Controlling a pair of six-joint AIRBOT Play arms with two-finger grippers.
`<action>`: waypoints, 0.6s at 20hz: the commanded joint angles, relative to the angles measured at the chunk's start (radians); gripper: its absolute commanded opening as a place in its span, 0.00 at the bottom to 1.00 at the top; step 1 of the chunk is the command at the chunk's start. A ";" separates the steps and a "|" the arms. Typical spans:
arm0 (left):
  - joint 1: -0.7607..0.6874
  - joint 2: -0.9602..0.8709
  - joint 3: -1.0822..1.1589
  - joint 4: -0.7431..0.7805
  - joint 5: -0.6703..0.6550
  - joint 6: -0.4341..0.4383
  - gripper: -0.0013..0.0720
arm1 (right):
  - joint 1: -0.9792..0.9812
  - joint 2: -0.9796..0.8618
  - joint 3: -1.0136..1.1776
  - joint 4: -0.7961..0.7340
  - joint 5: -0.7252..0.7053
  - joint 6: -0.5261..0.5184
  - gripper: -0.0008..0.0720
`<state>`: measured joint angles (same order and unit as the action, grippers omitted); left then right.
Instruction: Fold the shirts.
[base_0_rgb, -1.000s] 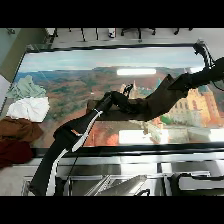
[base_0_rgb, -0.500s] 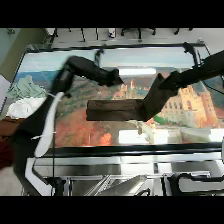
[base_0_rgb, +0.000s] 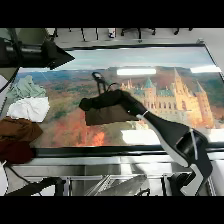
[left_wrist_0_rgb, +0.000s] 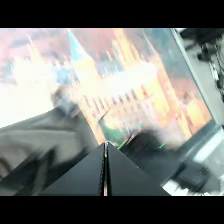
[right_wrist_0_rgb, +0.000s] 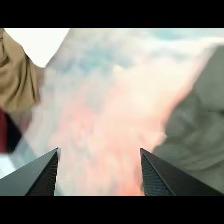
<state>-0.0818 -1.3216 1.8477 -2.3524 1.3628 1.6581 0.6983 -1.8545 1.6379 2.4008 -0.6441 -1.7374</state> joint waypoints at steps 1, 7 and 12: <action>0.025 0.121 -0.161 0.005 -0.054 0.065 0.03 | 0.051 -0.053 0.001 -0.035 0.122 0.014 0.78; 0.024 0.209 -0.323 0.005 -0.131 0.097 0.03 | -0.410 0.144 0.001 -0.072 -0.434 0.014 0.91; 0.024 0.208 -0.283 0.004 -0.102 0.097 0.03 | -0.707 0.151 -0.073 -0.137 -0.661 0.041 0.91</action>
<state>-0.0582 -1.1206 1.5562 -2.3478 1.2552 1.7485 0.1352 -1.7123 1.6123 2.2944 -1.1481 -1.7035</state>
